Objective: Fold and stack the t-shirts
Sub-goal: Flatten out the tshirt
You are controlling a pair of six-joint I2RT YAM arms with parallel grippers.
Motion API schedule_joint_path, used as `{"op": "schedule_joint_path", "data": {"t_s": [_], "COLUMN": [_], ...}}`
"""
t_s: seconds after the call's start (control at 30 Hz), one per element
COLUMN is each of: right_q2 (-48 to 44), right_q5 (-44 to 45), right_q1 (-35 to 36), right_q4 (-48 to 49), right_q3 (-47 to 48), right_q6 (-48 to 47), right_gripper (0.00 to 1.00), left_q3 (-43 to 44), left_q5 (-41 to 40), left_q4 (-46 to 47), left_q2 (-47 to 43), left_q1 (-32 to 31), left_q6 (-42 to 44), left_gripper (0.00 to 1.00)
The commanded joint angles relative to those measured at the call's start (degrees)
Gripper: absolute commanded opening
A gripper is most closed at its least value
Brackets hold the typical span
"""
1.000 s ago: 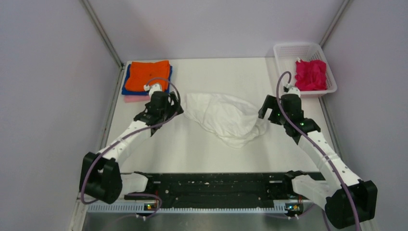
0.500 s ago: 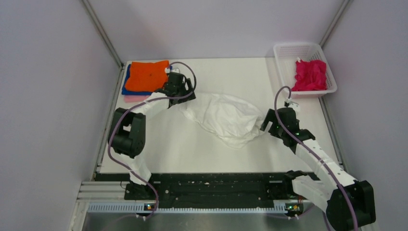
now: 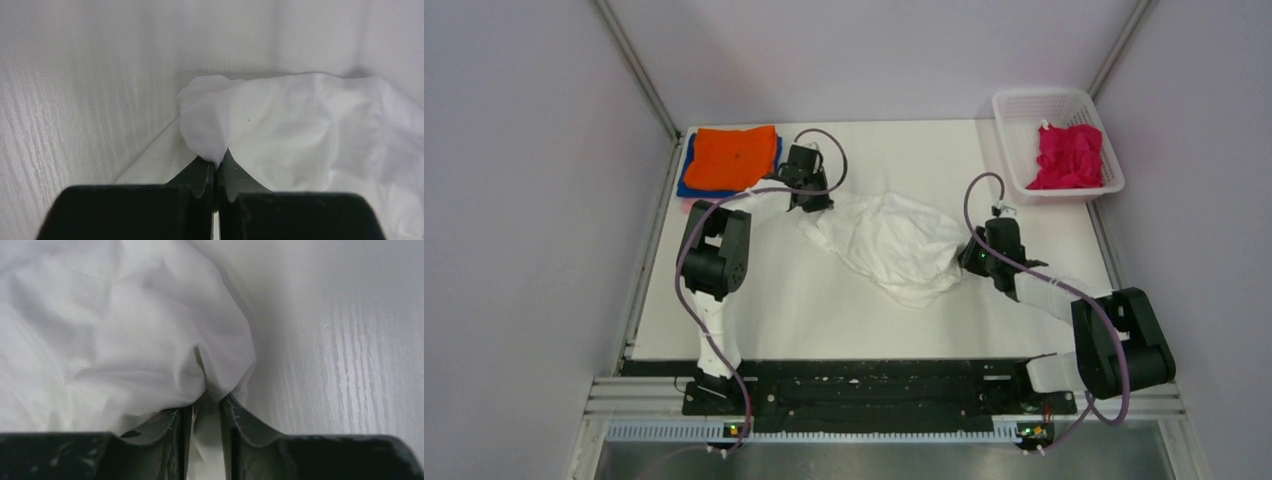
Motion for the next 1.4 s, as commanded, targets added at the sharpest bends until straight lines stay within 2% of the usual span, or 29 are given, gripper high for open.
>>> {"op": "schedule_joint_path", "data": {"t_s": [0.0, 0.03, 0.17, 0.33, 0.47, 0.6, 0.8, 0.93, 1.07, 1.27, 1.37], "right_q2": [0.67, -0.89, -12.27, -26.24, -34.45, -40.35, -44.06, -44.47, -42.29, -34.99, -25.58], "right_q5": [-3.06, -3.01, 0.44, 3.17, -1.24, -8.76, -13.66, -14.1, -8.55, 3.25, 8.08], "right_q1": [-0.26, -0.31, -0.29, -0.27, -0.24, -0.25, -0.27, -0.23, -0.24, -0.3, -0.42], "right_q4": [8.66, 7.36, -1.48, -15.43, -20.28, -22.74, -30.47, -30.66, -31.02, -30.87, -26.74], "right_q3": [1.18, 1.86, 7.41, 19.5, 27.88, 35.89, 47.93, 50.24, 48.49, 40.58, 34.66], "right_q6": [-1.81, -2.41, -8.07, -14.14, -17.07, -18.78, -22.24, -21.27, -22.34, -23.73, -24.97], "right_gripper": [0.09, 0.01, 0.0, 0.0, 0.0, 0.0, 0.0, 0.0, 0.0, 0.0, 0.0], "left_q3": [-0.71, -1.4, -3.92, -10.58, -10.73, -7.26, -5.71, -7.06, -7.93, -15.57, -19.27], "left_q5": [0.03, -0.59, -3.27, -6.54, -9.22, -11.08, -13.24, -10.77, -12.59, -22.85, -29.08], "left_q4": [4.99, 5.29, 6.36, 13.85, 13.9, 9.05, 5.05, 5.69, 5.25, 6.0, 6.14], "left_q2": [-9.27, -11.63, -22.96, -42.19, -56.31, -63.59, -72.21, -75.48, -73.86, -67.03, -57.24], "left_q1": [0.44, 0.5, 1.21, 1.33, 1.28, 1.25, 1.24, 1.23, 1.27, 1.31, 1.59], "left_q6": [1.21, 1.34, 1.21, 2.83, 5.35, 7.71, 9.0, 7.87, 7.94, 6.76, 4.6], "left_gripper": [0.0, 0.0, 0.0, 0.0, 0.0, 0.0, 0.0, 0.0, 0.0, 0.0, 0.0]}}
